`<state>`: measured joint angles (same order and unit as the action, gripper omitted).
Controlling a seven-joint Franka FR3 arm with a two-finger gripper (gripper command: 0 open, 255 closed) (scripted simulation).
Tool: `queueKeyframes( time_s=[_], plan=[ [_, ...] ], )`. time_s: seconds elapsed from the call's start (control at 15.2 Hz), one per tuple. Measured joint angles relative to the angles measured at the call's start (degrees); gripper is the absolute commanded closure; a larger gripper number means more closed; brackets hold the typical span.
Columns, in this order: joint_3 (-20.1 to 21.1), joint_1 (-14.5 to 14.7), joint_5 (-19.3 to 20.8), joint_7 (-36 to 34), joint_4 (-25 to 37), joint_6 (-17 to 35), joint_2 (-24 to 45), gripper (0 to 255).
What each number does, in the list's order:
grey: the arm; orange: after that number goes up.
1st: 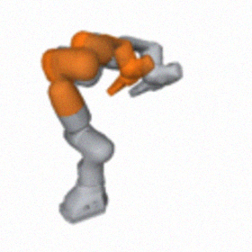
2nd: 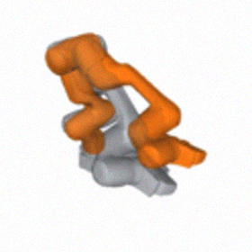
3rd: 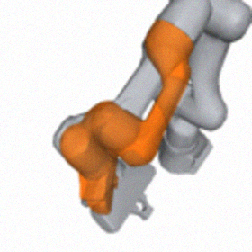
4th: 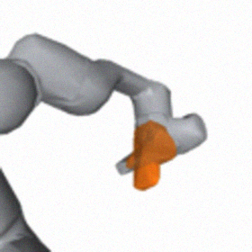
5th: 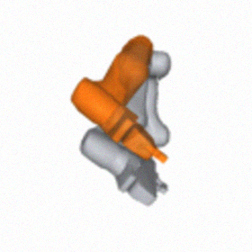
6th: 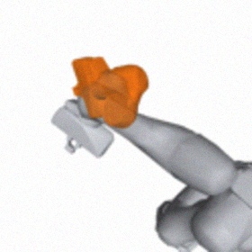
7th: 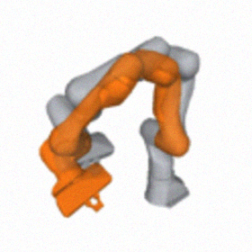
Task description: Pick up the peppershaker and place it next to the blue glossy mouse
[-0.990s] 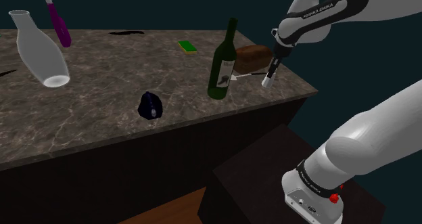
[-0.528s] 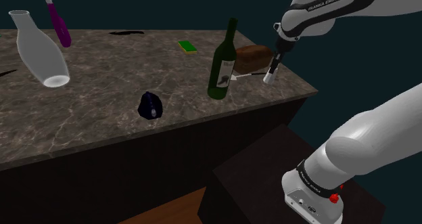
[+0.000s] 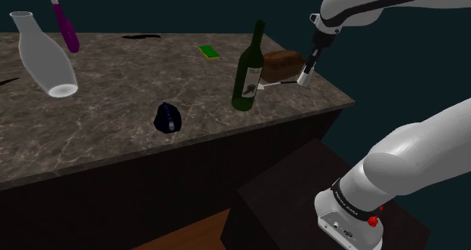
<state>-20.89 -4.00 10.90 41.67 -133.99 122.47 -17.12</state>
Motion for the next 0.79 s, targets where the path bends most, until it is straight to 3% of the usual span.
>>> queueKeyframes(
  time_s=[0.79],
  plan=[
    [1.0,0.2,-0.2,0.4,7.2,-9.6,-2.5,255]
  ],
)
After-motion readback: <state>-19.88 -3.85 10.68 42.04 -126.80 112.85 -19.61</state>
